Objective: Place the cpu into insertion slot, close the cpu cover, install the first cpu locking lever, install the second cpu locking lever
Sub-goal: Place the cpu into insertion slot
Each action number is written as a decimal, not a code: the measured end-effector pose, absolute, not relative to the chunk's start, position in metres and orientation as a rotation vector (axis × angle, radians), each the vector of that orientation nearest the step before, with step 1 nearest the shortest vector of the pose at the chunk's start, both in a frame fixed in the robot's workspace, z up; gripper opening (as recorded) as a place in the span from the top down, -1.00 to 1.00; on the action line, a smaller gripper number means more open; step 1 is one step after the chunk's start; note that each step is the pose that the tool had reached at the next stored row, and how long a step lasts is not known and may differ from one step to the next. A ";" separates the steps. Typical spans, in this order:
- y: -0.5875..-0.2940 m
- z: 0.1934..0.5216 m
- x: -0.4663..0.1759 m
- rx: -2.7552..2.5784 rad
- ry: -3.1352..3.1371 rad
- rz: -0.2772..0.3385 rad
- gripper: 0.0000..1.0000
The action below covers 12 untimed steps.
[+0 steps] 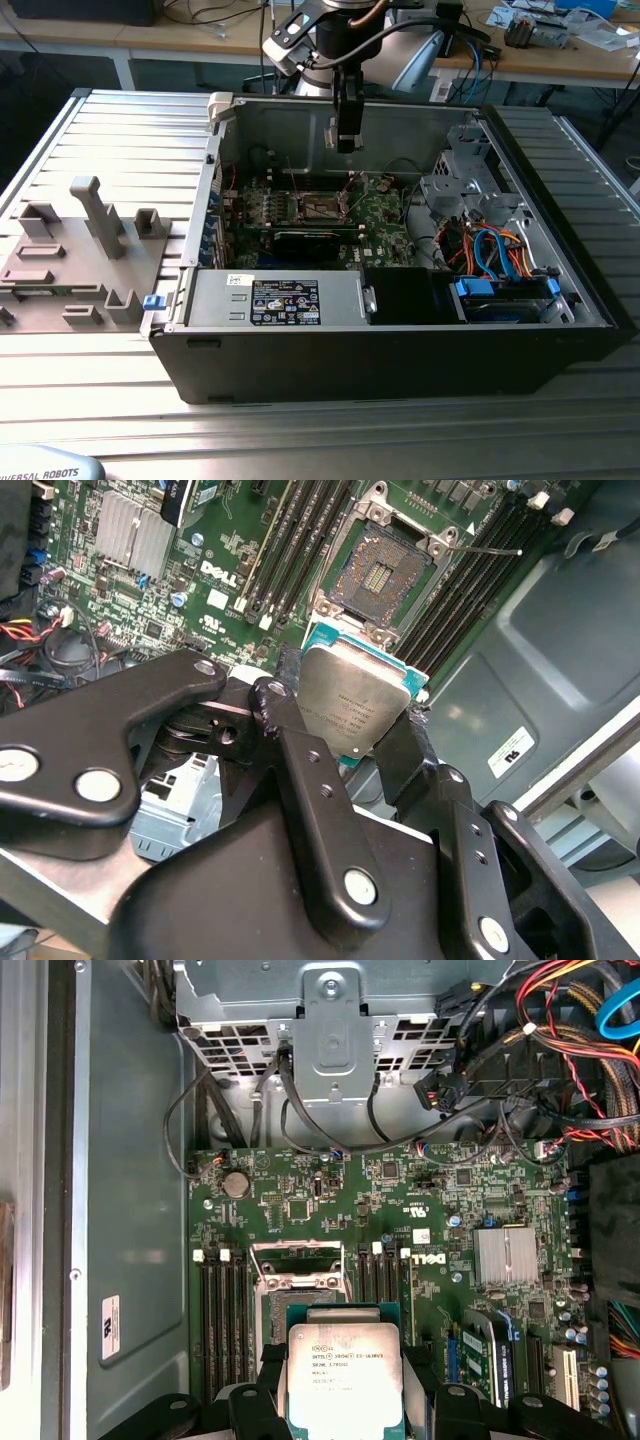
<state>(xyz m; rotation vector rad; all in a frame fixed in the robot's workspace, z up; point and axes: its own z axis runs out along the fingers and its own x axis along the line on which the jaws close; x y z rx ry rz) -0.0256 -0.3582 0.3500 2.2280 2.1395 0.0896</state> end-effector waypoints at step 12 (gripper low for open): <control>-0.358 0.350 -0.026 2.233 2.134 0.089 -0.08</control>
